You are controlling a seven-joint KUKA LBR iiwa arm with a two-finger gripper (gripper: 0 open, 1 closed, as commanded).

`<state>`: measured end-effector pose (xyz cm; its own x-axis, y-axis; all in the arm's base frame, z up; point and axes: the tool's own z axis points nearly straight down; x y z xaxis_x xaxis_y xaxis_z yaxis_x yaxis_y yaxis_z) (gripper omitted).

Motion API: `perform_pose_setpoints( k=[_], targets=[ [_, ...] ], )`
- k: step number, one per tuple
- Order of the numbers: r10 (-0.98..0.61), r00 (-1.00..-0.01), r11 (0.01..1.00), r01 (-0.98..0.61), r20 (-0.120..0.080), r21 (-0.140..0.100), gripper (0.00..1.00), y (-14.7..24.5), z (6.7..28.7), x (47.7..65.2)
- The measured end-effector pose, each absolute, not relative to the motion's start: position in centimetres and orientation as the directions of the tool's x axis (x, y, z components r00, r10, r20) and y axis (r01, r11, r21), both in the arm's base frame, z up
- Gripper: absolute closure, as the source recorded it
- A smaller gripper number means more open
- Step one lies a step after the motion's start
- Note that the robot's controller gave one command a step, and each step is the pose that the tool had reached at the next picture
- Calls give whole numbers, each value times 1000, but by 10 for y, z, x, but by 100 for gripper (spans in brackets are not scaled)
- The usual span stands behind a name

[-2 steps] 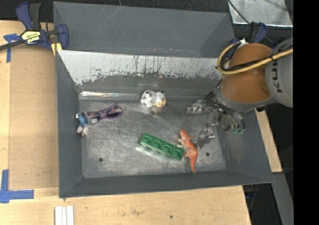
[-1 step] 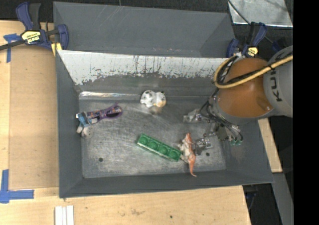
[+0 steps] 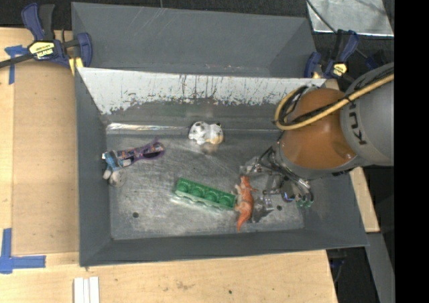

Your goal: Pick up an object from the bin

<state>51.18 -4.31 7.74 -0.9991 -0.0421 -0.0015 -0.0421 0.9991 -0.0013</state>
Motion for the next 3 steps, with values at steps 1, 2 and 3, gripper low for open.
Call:
perform_pose_setpoints(
  k=[1,2,3],
  targets=[
    [-309,-951,951,-309,1,0,100,-15,92,508],
    [-310,-951,951,-310,0,0,0,-15,92,508],
    [-310,-951,951,-310,-2,-2,100,-15,93,508]
  ],
)
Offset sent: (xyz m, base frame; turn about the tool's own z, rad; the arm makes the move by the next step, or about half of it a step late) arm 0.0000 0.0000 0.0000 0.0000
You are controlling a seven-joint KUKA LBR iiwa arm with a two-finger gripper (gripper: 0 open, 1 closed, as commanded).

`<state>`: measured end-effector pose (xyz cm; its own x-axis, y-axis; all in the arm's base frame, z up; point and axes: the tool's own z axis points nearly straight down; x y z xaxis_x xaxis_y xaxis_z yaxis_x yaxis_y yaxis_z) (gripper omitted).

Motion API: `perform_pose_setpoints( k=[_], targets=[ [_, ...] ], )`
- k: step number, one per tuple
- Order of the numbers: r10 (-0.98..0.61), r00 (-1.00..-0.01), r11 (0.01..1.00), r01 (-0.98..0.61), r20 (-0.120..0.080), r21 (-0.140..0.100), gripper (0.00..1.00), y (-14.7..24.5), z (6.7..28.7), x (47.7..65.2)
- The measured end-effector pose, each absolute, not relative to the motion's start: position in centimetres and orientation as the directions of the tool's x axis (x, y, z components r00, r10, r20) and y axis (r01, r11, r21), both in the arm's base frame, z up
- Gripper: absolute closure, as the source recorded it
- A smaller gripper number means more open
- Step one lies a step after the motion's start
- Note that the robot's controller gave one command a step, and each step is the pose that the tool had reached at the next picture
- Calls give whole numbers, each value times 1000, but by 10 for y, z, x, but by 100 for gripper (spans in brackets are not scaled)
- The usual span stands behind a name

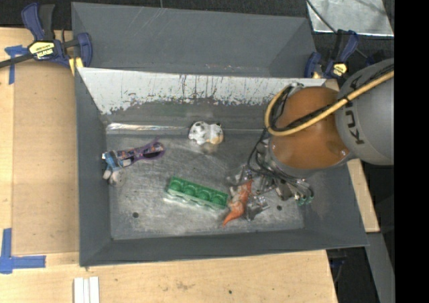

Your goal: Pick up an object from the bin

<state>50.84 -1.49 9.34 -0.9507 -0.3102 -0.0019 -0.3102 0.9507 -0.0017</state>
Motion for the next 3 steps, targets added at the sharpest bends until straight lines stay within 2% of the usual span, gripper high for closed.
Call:
perform_pose_setpoints(
  k=[1,2,3],
  targets=[
    [-311,-951,951,-311,-2,-2,100,-15,93,508],
    [-310,-951,951,-310,6,2,100,-16,137,503],
    [-319,-948,948,-319,0,0,100,-6,194,525]
  ],
)
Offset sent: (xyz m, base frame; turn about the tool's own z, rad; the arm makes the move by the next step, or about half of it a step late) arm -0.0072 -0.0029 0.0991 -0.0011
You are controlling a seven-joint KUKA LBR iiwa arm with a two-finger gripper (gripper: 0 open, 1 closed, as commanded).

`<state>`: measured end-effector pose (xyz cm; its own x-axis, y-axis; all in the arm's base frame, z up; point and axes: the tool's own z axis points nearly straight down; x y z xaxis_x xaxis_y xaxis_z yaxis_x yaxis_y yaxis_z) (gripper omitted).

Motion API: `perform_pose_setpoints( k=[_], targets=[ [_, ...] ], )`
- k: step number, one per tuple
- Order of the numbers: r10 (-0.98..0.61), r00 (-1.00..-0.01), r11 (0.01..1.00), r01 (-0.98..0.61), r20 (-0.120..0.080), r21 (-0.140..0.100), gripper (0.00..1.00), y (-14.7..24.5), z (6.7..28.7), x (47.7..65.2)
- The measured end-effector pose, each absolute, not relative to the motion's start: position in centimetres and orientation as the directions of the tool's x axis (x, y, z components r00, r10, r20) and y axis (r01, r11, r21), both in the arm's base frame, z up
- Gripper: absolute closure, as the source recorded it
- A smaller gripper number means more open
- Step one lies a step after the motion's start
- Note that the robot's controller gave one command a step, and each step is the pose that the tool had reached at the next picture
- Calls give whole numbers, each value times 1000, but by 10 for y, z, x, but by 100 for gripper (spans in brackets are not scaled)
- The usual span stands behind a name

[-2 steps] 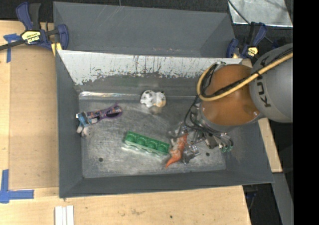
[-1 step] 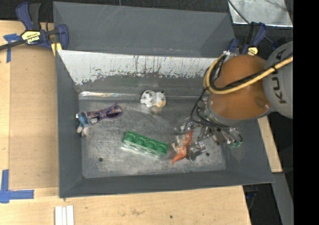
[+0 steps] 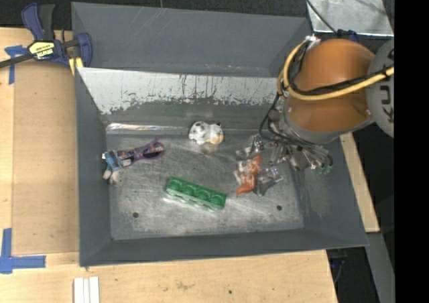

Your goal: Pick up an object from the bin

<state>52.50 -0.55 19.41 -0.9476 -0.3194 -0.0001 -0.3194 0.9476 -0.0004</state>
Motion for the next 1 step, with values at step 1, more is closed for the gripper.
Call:
perform_pose_setpoints(
  k=[1],
  targets=[
    [-328,-945,945,-328,0,1,100,-26,236,501]
  ],
)
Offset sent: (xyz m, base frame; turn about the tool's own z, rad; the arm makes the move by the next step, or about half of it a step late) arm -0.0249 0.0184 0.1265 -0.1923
